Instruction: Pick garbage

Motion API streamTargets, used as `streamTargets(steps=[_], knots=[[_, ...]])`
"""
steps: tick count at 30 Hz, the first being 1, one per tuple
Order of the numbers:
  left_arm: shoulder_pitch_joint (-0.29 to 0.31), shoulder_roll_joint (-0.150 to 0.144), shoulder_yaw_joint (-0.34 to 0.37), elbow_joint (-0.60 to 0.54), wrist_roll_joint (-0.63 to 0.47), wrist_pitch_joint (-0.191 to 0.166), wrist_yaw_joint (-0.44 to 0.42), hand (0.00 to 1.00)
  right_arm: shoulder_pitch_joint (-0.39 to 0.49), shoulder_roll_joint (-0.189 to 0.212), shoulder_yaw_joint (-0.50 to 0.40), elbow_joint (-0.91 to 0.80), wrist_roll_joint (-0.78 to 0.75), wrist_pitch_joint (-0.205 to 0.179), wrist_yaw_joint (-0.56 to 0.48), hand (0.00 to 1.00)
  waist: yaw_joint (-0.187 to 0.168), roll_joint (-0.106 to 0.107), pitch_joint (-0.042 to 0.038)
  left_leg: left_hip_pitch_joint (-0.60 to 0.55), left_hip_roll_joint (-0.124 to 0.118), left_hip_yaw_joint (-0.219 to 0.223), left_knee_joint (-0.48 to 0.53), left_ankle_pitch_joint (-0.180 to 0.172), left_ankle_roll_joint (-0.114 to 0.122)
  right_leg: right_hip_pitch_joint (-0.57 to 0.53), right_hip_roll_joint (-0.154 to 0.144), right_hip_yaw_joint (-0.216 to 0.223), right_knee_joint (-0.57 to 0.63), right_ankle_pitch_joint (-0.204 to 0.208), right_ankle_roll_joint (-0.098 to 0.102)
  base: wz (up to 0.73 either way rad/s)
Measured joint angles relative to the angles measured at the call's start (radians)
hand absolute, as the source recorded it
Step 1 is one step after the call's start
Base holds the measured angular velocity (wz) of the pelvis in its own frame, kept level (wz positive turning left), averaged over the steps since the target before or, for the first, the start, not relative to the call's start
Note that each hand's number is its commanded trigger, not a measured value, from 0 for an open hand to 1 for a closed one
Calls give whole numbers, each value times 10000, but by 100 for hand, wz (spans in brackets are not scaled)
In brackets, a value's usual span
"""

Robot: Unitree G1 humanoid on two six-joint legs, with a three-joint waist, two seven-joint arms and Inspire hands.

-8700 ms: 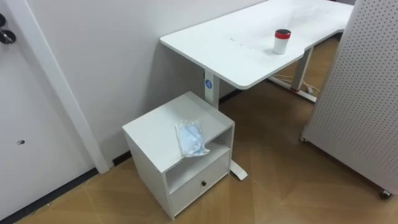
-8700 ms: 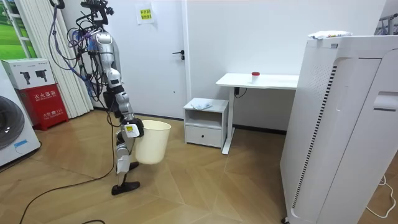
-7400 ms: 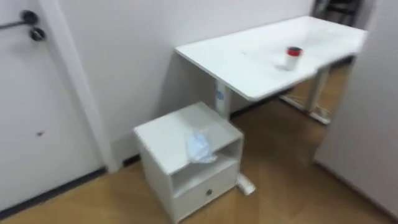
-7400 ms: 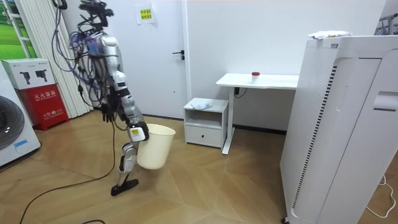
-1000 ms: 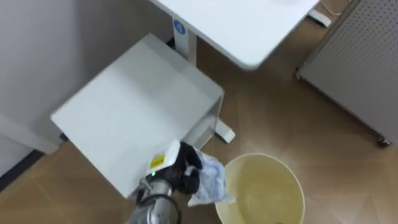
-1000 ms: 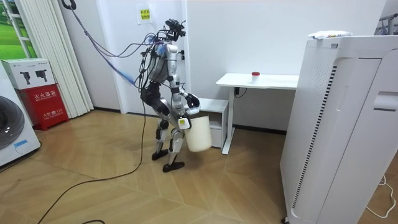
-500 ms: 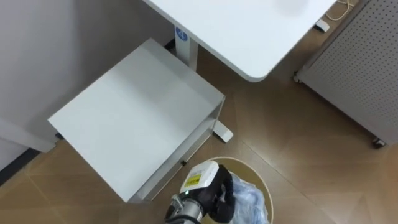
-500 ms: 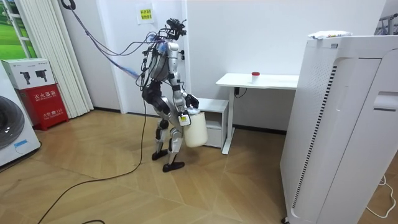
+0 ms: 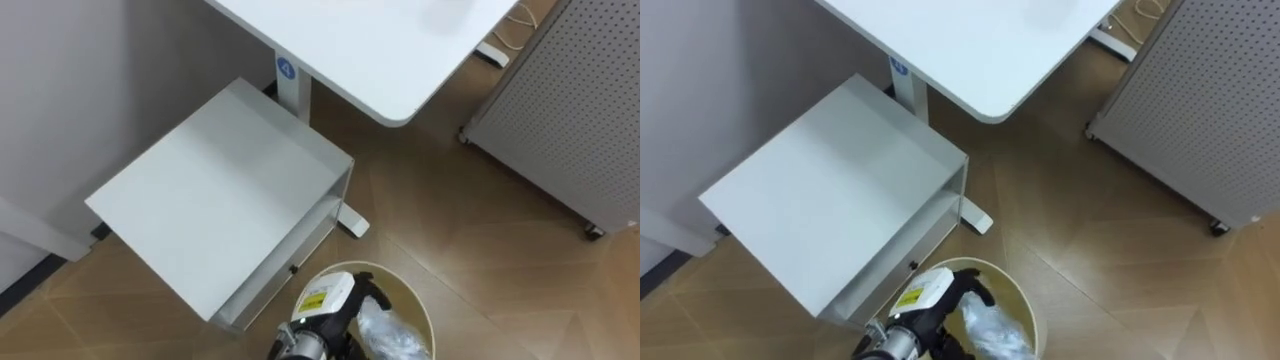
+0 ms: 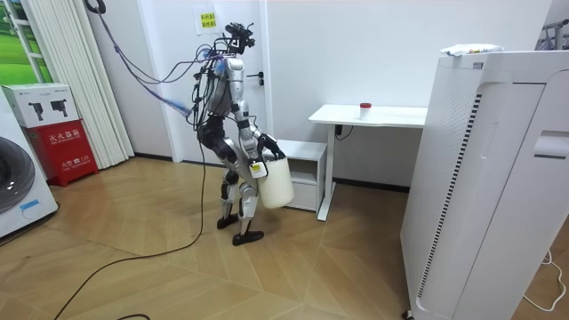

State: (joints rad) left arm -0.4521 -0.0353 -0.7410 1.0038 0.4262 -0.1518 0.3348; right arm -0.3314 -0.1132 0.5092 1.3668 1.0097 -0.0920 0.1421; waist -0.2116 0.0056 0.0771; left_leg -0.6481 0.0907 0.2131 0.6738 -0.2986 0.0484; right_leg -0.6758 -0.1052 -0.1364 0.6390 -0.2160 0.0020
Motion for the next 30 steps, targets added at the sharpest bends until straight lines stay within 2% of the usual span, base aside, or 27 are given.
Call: streamTargets(steps=[10, 12, 13, 15, 17, 19, 20, 21, 25, 27, 28, 30], knots=[[672, 260, 113, -13, 235, -10, -404, 0, 343, -11, -174, 106, 103, 80, 60, 100, 97, -66, -64, 924, -5, 20, -358, 55, -62, 874, 96, 62, -432, 61, -13, -3], [851, 570, 166, -4, 244, -14, -404, 0, 583, -63, -314, 64, -12, 79, 139, 100, 381, -88, -94, 1300, 6, 18, -553, 15, -126, 1160, 312, 336, -706, 147, 21, -28], [904, 617, 222, -11, 244, -24, -403, 0, 590, -68, -334, 70, -59, 79, 145, 100, 470, -90, -97, 1408, 0, 2, -624, 10, -140, 1238, 368, 428, -799, 195, 19, -48], [1154, 1047, 523, -37, 160, -26, -398, 0, 629, -142, -354, 157, -203, 78, 154, 100, 740, -69, -117, 1890, -47, -4, -932, -1, -170, 1517, 477, 729, -1041, 334, 13, -57], [1388, 1280, 893, -310, 163, -32, -388, 0, 788, -205, -544, 165, -203, 57, 156, 100, 808, -39, -156, 2178, -140, -48, -1141, -9, -184, 1723, 483, 830, -1144, 349, 36, -25], [1632, 1423, 1280, -682, 159, -104, -273, 0, 926, -222, -826, 274, -206, 60, 159, 100, 871, 10, -220, 2511, -145, -10, -1314, -6, -188, 2051, 590, 983, -1438, 432, 108, -15], [1803, 1462, 1520, -938, 168, -171, -119, 0, 1014, -265, -1036, 327, -230, 61, 152, 100, 905, 59, -311, 2718, -166, 38, -1510, -6, -186, 2231, 621, 1074, -1614, 493, 144, -27], [1999, 1471, 1834, -1308, 162, -253, 34, 0, 1119, -324, -1248, 292, -239, 55, 137, 100, 1009, 99, -352, 2929, -186, 79, -1643, -8, -181, 2404, 626, 1139, -1768, 545, 168, -32], [2742, 1726, 2465, -2734, 133, -582, 587, 0, 1518, -355, -1829, 237, -257, 58, 134, 100, 1108, 80, -430, 3789, -359, 93, -2169, -6, -175, 3015, 660, 1462, -2091, 582, 230, -27], [3269, 1921, 2822, -3352, 166, -866, 774, 0, 1997, -377, -2008, -73, -313, 44, 134, 100, 1158, 39, -586, 4376, -356, 280, -2535, -7, -179, 3466, 730, 1619, -2293, 602, 259, -29], [3398, 1947, 2964, -3483, 181, -877, 766, 0, 2088, -376, -2071, -86, -344, 35, 143, 100, 1168, 22, -600, 4537, -363, 322, -2636, -7, -180, 3568, 736, 1619, -2353, 602, 259, -32], [4114, 1981, 3645, -4339, 181, -879, 880, 0, 2484, -379, -2542, -152, -362, 29, 284, 100, 1287, -35, -636, 5231, -369, 646, -3091, -3, -190, 4018, 781, 1628, -2645, 661, 273, -42]])
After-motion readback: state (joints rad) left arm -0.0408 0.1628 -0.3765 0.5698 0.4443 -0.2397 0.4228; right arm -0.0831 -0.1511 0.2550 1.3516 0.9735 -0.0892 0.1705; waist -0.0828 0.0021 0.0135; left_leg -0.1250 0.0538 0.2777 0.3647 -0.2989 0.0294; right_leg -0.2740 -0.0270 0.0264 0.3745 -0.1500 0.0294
